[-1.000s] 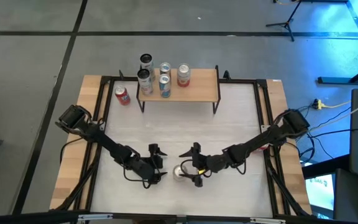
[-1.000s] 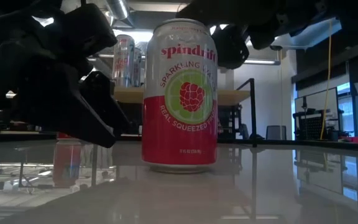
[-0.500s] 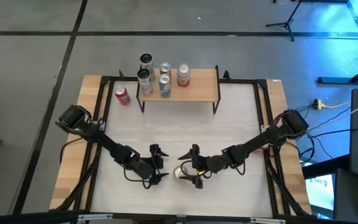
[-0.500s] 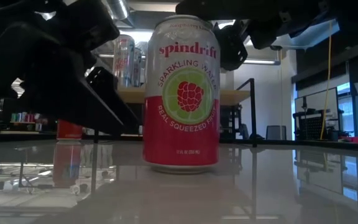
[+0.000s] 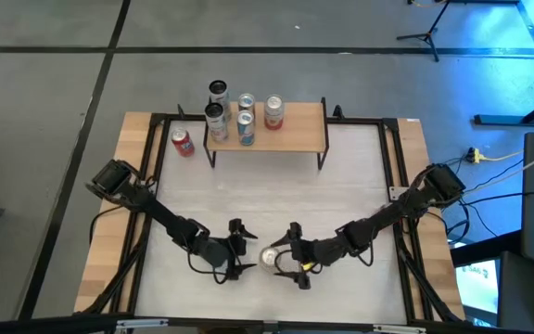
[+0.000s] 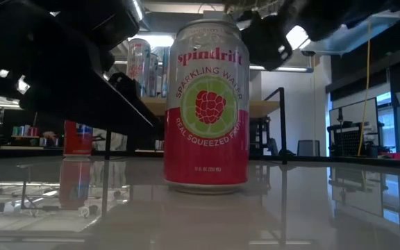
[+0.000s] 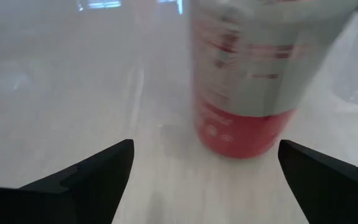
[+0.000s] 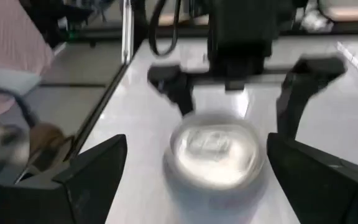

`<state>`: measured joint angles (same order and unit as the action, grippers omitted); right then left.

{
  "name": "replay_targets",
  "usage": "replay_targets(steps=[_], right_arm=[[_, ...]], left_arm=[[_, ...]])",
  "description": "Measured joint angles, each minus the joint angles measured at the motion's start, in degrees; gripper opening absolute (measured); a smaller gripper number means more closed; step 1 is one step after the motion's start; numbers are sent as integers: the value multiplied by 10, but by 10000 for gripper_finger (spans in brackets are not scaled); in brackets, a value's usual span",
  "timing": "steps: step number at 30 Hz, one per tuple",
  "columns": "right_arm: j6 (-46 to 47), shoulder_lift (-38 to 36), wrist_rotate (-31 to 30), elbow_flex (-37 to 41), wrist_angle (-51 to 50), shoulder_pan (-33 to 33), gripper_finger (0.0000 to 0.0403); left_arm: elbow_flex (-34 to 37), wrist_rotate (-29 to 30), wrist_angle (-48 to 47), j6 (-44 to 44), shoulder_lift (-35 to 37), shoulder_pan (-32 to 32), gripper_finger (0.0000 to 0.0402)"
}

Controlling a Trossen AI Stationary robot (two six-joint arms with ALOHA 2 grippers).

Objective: Place canned beverage on shelf
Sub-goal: Put the pink-white soda can on the shelf

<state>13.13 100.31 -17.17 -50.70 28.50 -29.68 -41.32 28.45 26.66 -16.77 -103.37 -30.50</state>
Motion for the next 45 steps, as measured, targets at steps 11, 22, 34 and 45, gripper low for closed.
replay_targets(steps=[11,22,34,45], right_arm=[[0,4,-40,0,-12,5,385],[1,58,-11,0,49,21,385],[-11,58,-22,0,59,24,273],[-63,-59,-28,0,-8,39,273]], left_arm=[[0,-5,62,10,-23,8,389],[0,-5,71,11,-23,12,389],[0,-11,57,46,-8,-3,389],[0,58,-158,49,129,-65,389]])
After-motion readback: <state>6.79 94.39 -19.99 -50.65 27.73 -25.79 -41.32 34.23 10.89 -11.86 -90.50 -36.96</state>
